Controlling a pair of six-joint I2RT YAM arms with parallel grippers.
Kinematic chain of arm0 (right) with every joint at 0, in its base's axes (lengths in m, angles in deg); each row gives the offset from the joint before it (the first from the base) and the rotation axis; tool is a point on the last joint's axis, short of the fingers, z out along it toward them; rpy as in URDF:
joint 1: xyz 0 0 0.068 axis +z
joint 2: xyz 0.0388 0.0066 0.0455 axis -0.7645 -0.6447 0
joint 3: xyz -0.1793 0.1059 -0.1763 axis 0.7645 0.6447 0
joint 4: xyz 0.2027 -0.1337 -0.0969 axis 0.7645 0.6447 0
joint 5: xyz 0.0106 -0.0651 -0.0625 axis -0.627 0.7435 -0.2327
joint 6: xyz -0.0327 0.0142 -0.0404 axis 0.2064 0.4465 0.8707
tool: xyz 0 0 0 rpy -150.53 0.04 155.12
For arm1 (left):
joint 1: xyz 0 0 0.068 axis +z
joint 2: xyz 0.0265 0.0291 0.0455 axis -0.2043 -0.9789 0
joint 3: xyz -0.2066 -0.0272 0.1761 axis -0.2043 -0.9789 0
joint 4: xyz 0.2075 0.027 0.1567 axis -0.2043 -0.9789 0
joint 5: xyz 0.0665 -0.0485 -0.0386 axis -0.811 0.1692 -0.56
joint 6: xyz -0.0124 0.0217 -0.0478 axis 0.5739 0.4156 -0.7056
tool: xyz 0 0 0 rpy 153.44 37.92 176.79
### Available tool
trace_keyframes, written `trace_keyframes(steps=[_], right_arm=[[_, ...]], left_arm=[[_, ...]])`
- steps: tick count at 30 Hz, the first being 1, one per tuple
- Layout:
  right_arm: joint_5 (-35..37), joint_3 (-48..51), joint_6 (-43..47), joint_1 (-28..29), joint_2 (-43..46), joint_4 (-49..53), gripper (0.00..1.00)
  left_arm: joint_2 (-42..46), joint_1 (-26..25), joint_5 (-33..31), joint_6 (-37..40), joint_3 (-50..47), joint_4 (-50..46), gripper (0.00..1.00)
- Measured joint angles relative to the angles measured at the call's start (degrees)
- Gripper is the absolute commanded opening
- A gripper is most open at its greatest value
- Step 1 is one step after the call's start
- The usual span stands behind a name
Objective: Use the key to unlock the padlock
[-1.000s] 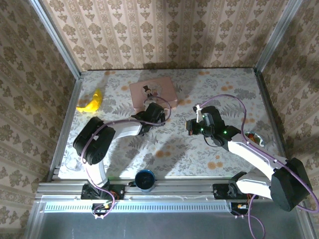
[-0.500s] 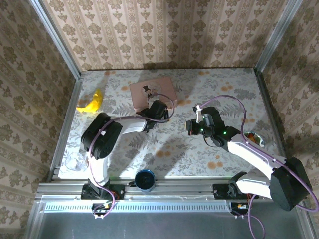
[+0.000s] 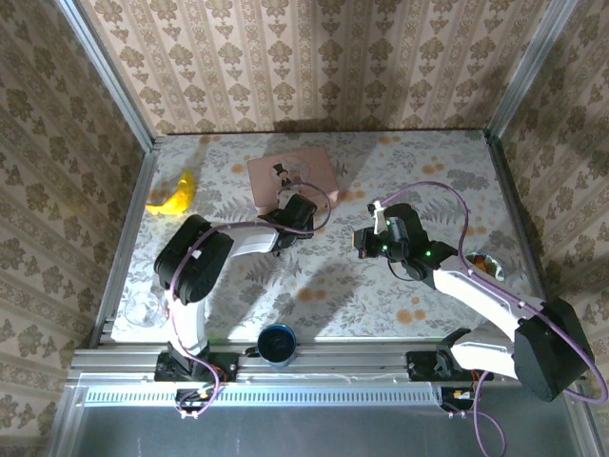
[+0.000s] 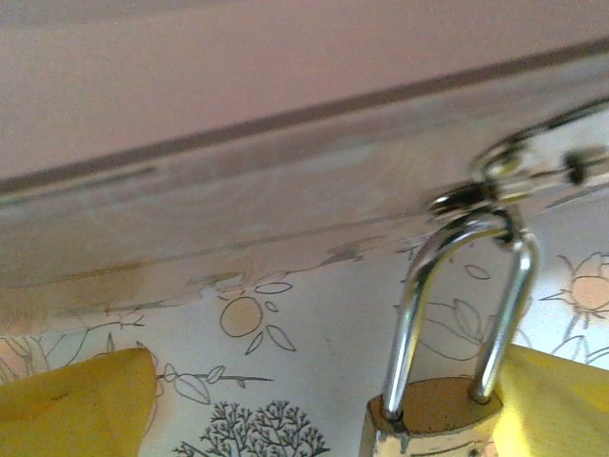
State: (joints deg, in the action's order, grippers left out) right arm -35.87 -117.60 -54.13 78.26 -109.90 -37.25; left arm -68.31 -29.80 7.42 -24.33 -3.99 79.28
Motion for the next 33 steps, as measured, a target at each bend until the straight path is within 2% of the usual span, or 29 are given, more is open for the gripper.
trace_keyframes(steps=[12, 17, 23, 33], right_arm=[[-0.26, 0.00, 0.02, -0.20, -0.63, -0.20, 0.00], [-0.48, 0.00, 0.02, -0.26, -0.63, -0.17, 0.00], [-0.50, 0.00, 0.02, -0.46, -0.63, -0.20, 0.00], [-1.36, 0.04, 0.02, -0.52, -0.63, -0.59, 0.00]], left_arm=[[-0.79, 0.04, 2.67, 0.57, 2.01, 0.11, 0.89], [-1.92, 0.00, 3.19, 0.57, 4.13, 0.02, 0.86], [-3.54, -0.02, 3.21, 0.74, 5.11, 0.04, 0.80], [-4.92, -0.07, 4.11, 1.97, 5.46, 0.61, 0.56]])
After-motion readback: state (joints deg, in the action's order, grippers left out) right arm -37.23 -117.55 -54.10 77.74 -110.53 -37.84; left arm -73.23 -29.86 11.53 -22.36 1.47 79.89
